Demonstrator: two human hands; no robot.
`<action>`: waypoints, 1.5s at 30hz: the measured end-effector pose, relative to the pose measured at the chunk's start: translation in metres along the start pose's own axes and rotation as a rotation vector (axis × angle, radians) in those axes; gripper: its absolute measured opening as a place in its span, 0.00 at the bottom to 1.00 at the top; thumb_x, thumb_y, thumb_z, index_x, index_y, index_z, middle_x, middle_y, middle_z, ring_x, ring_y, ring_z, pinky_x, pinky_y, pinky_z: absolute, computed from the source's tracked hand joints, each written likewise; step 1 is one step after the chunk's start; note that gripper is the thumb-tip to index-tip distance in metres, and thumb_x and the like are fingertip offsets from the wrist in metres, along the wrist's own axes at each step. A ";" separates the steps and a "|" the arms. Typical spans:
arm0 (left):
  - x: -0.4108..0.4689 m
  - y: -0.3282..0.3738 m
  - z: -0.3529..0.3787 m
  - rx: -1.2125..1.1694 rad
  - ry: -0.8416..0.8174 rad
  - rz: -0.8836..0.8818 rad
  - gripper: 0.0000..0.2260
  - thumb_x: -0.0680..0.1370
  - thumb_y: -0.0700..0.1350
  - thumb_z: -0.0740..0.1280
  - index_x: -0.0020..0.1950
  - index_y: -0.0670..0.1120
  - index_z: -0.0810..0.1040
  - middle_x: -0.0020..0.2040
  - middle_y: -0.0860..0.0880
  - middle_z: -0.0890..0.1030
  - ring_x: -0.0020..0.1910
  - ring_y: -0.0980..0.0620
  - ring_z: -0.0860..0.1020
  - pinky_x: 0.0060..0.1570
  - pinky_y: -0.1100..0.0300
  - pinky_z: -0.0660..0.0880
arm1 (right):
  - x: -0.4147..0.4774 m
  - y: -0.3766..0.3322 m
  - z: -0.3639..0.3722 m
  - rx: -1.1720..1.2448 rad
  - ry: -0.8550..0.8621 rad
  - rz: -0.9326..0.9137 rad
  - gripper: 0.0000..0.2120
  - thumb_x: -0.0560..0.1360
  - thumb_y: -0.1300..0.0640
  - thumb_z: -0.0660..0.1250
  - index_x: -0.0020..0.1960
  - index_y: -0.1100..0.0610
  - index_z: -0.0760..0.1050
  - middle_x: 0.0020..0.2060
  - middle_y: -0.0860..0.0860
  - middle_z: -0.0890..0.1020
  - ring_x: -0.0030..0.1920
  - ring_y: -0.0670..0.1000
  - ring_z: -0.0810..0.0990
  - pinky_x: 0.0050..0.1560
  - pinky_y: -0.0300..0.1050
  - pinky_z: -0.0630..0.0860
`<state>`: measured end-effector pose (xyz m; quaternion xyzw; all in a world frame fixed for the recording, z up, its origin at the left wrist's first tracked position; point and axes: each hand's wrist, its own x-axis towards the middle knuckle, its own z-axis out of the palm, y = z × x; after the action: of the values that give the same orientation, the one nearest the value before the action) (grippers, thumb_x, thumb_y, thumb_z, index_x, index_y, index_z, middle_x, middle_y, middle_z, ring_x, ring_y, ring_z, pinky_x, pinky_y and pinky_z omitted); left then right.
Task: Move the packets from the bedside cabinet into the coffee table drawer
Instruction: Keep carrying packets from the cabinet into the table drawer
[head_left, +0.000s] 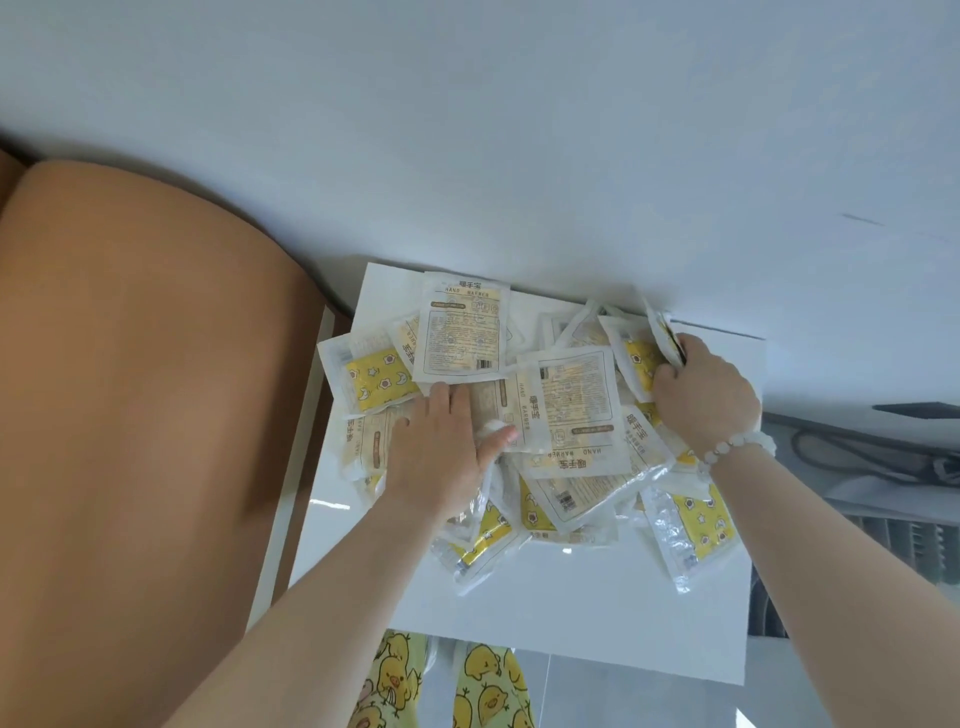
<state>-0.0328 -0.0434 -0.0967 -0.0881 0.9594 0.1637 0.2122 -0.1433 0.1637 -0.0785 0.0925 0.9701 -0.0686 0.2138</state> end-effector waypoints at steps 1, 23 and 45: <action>0.001 -0.002 -0.001 -0.059 -0.093 0.045 0.38 0.74 0.68 0.50 0.76 0.44 0.54 0.71 0.48 0.59 0.68 0.49 0.64 0.60 0.55 0.69 | 0.000 0.000 0.000 0.001 0.000 0.000 0.20 0.79 0.58 0.54 0.70 0.55 0.66 0.47 0.58 0.78 0.41 0.56 0.69 0.40 0.45 0.66; -0.050 -0.032 0.021 0.589 -0.152 0.702 0.24 0.63 0.40 0.72 0.60 0.43 0.80 0.53 0.45 0.81 0.53 0.46 0.79 0.57 0.49 0.76 | 0.002 0.007 0.011 0.010 0.064 -0.015 0.18 0.78 0.58 0.54 0.67 0.54 0.68 0.41 0.54 0.74 0.39 0.56 0.70 0.37 0.45 0.65; -0.085 -0.003 -0.025 0.297 -0.321 0.228 0.16 0.66 0.43 0.74 0.51 0.49 0.76 0.41 0.53 0.80 0.37 0.53 0.77 0.38 0.62 0.72 | -0.081 0.032 -0.065 0.881 -0.006 0.307 0.08 0.76 0.61 0.59 0.39 0.62 0.69 0.33 0.54 0.71 0.34 0.53 0.68 0.31 0.41 0.65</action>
<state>0.0344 -0.0468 -0.0392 0.0800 0.9307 0.0555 0.3526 -0.0907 0.1944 0.0116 0.3167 0.8230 -0.4419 0.1646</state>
